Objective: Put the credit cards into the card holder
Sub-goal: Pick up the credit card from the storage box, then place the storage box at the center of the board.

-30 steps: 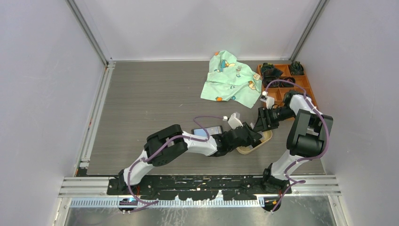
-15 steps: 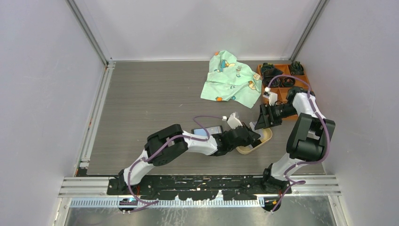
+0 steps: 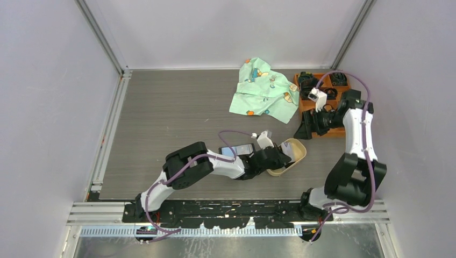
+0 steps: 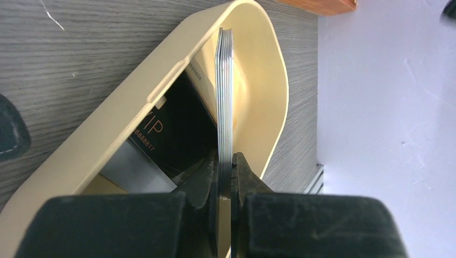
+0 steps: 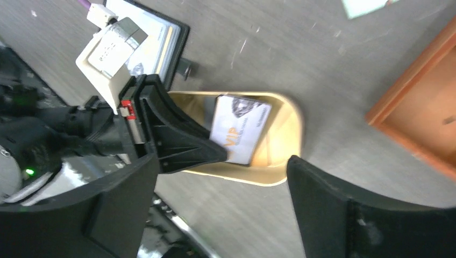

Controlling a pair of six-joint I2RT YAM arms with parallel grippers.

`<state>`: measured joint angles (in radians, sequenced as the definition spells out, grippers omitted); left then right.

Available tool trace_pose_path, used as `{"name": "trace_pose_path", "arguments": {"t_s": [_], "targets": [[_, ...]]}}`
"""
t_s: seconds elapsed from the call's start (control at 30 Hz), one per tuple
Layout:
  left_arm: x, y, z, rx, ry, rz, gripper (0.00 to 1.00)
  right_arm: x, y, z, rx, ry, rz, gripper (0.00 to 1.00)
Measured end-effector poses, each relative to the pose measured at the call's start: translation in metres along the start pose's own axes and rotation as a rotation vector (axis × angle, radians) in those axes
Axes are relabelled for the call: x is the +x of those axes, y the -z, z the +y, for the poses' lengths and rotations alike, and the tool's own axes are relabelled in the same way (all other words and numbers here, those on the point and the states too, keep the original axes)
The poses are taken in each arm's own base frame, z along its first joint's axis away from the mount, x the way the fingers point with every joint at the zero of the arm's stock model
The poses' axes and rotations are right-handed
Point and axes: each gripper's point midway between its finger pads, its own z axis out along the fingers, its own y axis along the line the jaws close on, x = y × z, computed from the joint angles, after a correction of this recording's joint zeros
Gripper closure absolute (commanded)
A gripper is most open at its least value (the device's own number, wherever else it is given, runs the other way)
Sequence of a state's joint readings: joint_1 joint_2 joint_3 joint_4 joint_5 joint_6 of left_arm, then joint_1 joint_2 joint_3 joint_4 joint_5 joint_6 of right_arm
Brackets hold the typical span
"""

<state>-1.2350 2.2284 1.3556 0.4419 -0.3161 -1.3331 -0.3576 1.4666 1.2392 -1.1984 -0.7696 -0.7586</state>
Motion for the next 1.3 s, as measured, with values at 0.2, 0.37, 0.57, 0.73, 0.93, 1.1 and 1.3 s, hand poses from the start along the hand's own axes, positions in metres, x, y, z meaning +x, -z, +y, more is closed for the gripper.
{"name": "trace_pose_path", "arguments": {"t_s": [0.2,0.37,0.57,0.73,0.93,1.1,1.3], "targets": [[-0.002,0.012,-0.001,0.02,-0.137,0.027,1.0,-0.013,0.01,0.008,0.097,0.147,-0.156,0.13],[-0.002,0.02,-0.004,0.053,-0.205,0.084,1.0,-0.004,-0.008,-0.016,0.054,0.127,-0.076,0.41],[-0.002,0.036,-0.001,0.072,-0.281,0.126,1.0,0.019,-0.028,-0.039,0.004,0.181,0.041,0.45],[-0.017,0.068,-0.022,0.128,-0.338,0.119,1.0,0.023,-0.032,-0.042,0.003,0.295,0.089,0.45],[-0.037,0.109,-0.056,0.233,-0.375,0.088,1.0,0.026,-0.058,-0.049,0.047,0.411,0.185,0.46],[-0.04,0.134,-0.041,0.231,-0.405,0.094,1.0,0.031,-0.075,-0.06,0.088,0.454,0.259,0.5],[-0.041,0.162,-0.014,0.203,-0.438,0.106,1.0,0.039,-0.085,-0.076,0.13,0.476,0.331,0.63]]}}
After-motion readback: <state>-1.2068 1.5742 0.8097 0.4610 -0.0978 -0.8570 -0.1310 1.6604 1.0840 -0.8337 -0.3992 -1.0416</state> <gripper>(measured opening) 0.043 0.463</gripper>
